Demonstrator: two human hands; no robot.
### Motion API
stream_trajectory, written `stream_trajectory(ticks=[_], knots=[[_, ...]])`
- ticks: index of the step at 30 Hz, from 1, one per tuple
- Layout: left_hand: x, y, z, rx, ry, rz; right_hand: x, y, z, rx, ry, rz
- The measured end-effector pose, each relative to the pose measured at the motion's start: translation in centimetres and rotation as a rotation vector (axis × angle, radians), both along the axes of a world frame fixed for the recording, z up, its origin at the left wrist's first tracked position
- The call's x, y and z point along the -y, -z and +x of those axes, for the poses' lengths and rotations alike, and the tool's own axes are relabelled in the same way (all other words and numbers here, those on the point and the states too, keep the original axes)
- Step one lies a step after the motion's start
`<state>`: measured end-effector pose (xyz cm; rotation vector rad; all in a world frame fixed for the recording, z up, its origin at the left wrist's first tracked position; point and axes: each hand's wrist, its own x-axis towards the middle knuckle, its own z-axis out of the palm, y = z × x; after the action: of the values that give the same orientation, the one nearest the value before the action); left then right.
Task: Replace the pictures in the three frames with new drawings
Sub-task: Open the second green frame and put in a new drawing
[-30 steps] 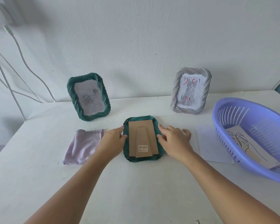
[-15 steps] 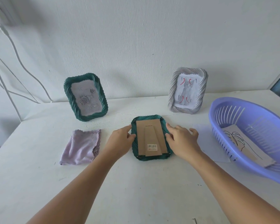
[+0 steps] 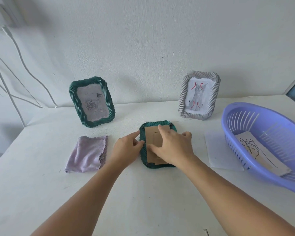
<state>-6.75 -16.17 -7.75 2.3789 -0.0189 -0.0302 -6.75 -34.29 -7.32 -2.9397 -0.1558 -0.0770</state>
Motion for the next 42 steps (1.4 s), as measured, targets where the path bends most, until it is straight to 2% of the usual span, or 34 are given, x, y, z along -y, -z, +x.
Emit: stream_trajectory(ticks=[8, 20, 24, 33, 36, 39, 42], knots=[[0.3, -0.4, -0.3, 0.003, -0.017, 0.013, -0.5, 0.1, -0.2, 0.100, 0.083, 0.083], [0.1, 0.0, 0.3, -0.038, -0.028, -0.052, -0.2, -0.2, -0.7, 0.120, 0.119, 0.106], [0.1, -0.7, 0.2, 0.024, -0.039, -0.064, -0.1, -0.3, -0.9, 0.147, 0.131, 0.144], [2.0, -1.7, -0.1, -0.036, 0.001, -0.287, 0.2, -0.8, -1.1, 0.175, 0.143, 0.161], [1.9, -1.8, 0.2, -0.073, -0.011, -0.452, 0.5, -1.0, -1.1, 0.197, 0.138, 0.171], [1.3, -2.2, 0.4, -0.094, -0.039, -0.620, 0.8, -1.2, -0.8, 0.163, 0.153, 0.281], [0.2, -2.8, 0.4, -0.088, -0.071, -0.687, 1.1, -1.6, 0.3, 0.003, 0.146, 0.483]])
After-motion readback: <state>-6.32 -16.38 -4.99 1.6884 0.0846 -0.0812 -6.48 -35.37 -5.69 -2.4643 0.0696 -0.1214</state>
